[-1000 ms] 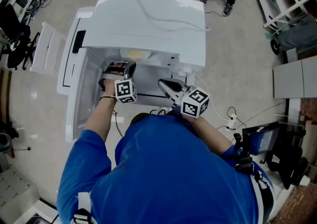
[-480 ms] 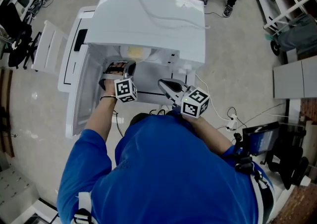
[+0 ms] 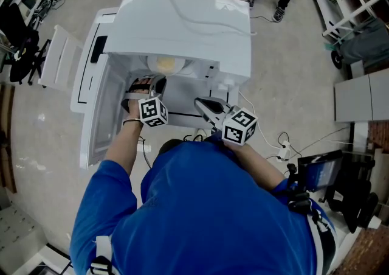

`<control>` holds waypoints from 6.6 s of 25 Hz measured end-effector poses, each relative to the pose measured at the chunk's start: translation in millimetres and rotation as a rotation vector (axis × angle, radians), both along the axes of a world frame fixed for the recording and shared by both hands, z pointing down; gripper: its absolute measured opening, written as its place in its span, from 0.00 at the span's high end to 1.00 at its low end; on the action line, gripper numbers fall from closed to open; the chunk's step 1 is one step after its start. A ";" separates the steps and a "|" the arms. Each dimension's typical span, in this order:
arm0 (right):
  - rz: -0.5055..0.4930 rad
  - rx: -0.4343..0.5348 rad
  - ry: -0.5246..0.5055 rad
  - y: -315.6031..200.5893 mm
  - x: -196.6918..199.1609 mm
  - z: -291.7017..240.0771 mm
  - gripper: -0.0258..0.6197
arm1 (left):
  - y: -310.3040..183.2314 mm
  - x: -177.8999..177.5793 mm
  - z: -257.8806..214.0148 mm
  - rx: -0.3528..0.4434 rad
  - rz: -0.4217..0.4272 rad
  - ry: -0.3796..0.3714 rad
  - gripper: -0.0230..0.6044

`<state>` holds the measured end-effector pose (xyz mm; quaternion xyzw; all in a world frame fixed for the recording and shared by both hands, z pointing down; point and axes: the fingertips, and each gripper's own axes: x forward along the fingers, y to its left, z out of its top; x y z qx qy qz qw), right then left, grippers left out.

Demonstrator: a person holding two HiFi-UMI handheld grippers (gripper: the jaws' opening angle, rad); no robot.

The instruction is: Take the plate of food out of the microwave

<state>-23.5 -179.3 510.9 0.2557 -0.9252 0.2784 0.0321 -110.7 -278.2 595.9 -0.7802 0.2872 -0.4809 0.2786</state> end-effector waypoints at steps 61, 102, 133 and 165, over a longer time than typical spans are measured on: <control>-0.023 -0.015 0.009 -2.0 -6.9 5.3 0.97 | -38.8 -58.4 20.7 -0.934 -1.169 2.142 0.89; 0.036 -0.039 -0.013 21.7 -8.1 5.8 0.97 | 38.8 -86.1 -10.5 -0.877 -0.956 2.378 0.93; 0.088 -0.030 -0.127 129.6 74.8 -8.5 0.97 | 227.4 -48.6 -56.2 -0.732 -0.867 2.490 0.94; 0.172 -0.070 -0.146 195.9 61.8 -15.0 0.97 | 314.8 -78.7 -84.8 -0.752 -0.776 2.515 0.93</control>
